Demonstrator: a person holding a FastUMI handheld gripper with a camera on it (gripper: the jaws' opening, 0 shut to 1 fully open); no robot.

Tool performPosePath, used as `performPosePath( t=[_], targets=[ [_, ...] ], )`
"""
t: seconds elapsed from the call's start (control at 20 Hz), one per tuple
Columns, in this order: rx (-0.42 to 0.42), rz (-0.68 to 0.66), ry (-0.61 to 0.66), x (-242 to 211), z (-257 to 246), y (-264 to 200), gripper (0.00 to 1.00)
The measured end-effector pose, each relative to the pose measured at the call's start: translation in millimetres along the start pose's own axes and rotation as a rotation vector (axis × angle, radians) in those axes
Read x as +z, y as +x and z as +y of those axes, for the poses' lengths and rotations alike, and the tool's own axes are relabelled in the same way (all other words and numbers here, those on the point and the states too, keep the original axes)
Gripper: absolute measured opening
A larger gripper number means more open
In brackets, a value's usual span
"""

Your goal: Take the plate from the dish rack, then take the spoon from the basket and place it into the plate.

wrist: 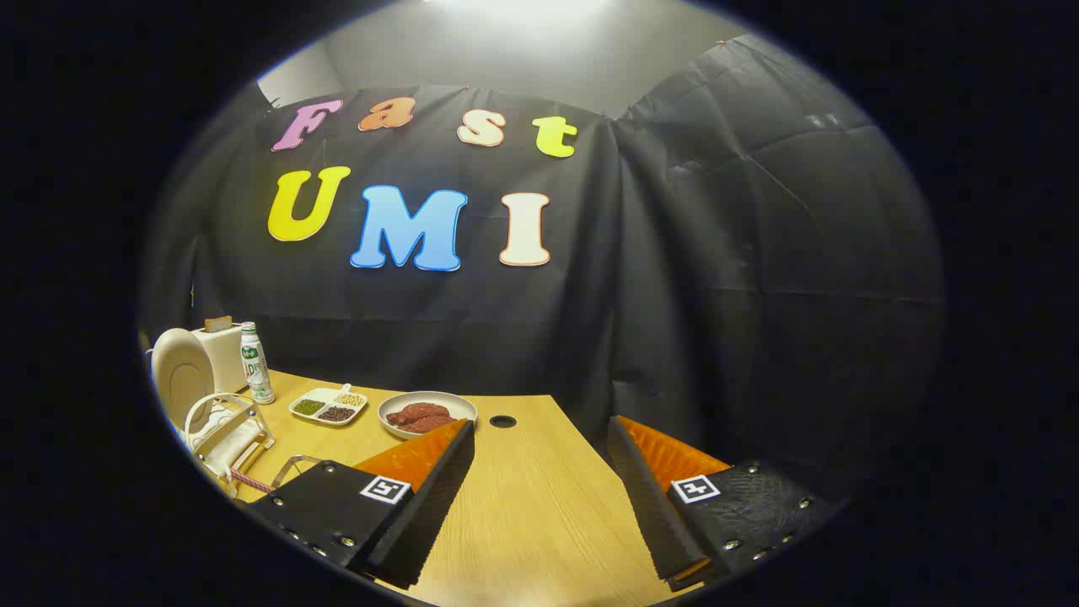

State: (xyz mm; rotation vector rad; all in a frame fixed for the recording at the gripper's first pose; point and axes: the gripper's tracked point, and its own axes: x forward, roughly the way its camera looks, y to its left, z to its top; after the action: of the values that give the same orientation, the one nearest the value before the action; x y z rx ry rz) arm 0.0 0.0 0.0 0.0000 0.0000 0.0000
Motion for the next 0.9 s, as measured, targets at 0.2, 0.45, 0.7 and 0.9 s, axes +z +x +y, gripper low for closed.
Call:
performPosePath(
  t=[0.2, 0.45, 0.7, 0.9],
  targets=[
    [0.006, 0.011, 0.028, 30.8, 41.2, -34.7, 0.97],
    [0.051, 0.011, 0.013, 64.5, 100.4, -68.6, 0.97],
    [0.139, 0.014, 0.018, 87.8, 158.7, -97.5, 0.97],
    [0.199, 0.008, 0.021, 96.7, 198.3, -115.4, 0.97]
  ],
)
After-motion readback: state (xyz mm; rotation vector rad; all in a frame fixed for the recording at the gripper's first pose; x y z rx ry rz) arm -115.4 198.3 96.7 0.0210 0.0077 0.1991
